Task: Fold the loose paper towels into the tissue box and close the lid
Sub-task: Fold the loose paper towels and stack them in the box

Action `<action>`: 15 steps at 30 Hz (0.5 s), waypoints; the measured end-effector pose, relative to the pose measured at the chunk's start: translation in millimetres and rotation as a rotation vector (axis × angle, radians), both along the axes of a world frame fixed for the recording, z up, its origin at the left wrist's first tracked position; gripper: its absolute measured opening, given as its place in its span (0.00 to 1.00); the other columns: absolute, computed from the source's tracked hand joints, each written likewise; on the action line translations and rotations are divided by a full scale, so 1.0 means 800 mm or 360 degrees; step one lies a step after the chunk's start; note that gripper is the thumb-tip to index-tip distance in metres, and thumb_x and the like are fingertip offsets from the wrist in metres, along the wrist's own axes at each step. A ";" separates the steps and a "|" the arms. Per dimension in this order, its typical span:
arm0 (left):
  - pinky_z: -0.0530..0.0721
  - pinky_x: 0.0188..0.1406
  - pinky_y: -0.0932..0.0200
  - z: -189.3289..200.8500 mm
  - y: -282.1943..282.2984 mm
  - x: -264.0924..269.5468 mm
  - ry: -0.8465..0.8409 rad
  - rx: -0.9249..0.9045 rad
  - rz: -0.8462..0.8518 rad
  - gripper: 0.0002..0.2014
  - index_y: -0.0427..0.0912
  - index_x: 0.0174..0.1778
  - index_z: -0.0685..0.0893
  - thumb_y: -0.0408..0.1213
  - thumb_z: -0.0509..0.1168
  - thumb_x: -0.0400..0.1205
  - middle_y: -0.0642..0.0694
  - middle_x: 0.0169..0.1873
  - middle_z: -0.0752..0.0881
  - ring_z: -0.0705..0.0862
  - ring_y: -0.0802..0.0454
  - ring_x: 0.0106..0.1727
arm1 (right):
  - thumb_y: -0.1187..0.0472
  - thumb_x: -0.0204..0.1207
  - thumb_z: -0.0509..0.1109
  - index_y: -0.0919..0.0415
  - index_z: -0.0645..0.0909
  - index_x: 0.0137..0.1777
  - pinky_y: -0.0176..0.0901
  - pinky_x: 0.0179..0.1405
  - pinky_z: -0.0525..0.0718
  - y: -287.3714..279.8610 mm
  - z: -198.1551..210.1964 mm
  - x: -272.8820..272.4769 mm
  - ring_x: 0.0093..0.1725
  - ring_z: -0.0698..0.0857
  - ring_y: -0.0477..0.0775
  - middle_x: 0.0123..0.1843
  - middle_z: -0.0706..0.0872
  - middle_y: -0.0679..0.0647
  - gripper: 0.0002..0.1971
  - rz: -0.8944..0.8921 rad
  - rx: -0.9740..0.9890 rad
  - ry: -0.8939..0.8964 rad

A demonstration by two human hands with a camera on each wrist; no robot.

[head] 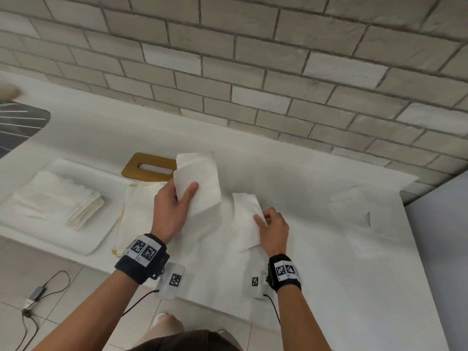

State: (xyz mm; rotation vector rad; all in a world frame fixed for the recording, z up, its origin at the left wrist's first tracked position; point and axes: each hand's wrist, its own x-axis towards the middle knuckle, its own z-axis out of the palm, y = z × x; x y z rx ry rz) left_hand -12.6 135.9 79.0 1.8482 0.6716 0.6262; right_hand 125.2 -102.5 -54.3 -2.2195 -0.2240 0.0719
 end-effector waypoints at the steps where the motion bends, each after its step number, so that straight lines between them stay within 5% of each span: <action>1: 0.90 0.55 0.45 0.000 0.003 -0.003 -0.0020 -0.0009 -0.0010 0.14 0.47 0.63 0.87 0.52 0.70 0.89 0.57 0.54 0.91 0.90 0.55 0.55 | 0.57 0.86 0.77 0.52 0.83 0.49 0.38 0.43 0.80 -0.003 0.008 0.000 0.44 0.86 0.52 0.44 0.88 0.46 0.07 -0.0005 0.0155 -0.0032; 4: 0.91 0.60 0.42 -0.002 0.010 -0.008 -0.0037 -0.0039 -0.0040 0.16 0.49 0.70 0.86 0.52 0.68 0.90 0.58 0.60 0.91 0.90 0.54 0.60 | 0.59 0.90 0.72 0.51 0.84 0.58 0.25 0.35 0.77 -0.008 0.037 0.003 0.36 0.84 0.42 0.42 0.89 0.43 0.02 0.0070 0.0309 -0.0152; 9: 0.91 0.61 0.38 -0.004 0.008 -0.011 0.0017 -0.0070 -0.0082 0.12 0.52 0.67 0.86 0.51 0.68 0.90 0.59 0.58 0.91 0.90 0.54 0.59 | 0.59 0.92 0.69 0.48 0.78 0.56 0.42 0.29 0.76 -0.004 0.026 0.013 0.27 0.77 0.51 0.31 0.82 0.51 0.05 0.0072 0.0092 -0.0176; 12: 0.90 0.62 0.39 -0.006 0.009 -0.015 0.0054 -0.0070 -0.0112 0.15 0.51 0.70 0.86 0.51 0.69 0.90 0.59 0.58 0.91 0.90 0.55 0.59 | 0.56 0.91 0.71 0.49 0.76 0.52 0.49 0.36 0.84 -0.002 0.002 0.009 0.38 0.86 0.56 0.40 0.88 0.49 0.07 0.0011 -0.0255 -0.0133; 15: 0.91 0.62 0.40 -0.007 0.014 -0.022 0.0061 -0.0085 -0.0137 0.16 0.51 0.71 0.85 0.52 0.69 0.90 0.57 0.58 0.92 0.90 0.54 0.59 | 0.55 0.89 0.72 0.50 0.77 0.54 0.49 0.36 0.80 0.000 -0.012 0.000 0.42 0.87 0.61 0.48 0.88 0.49 0.06 0.0004 -0.0558 -0.0227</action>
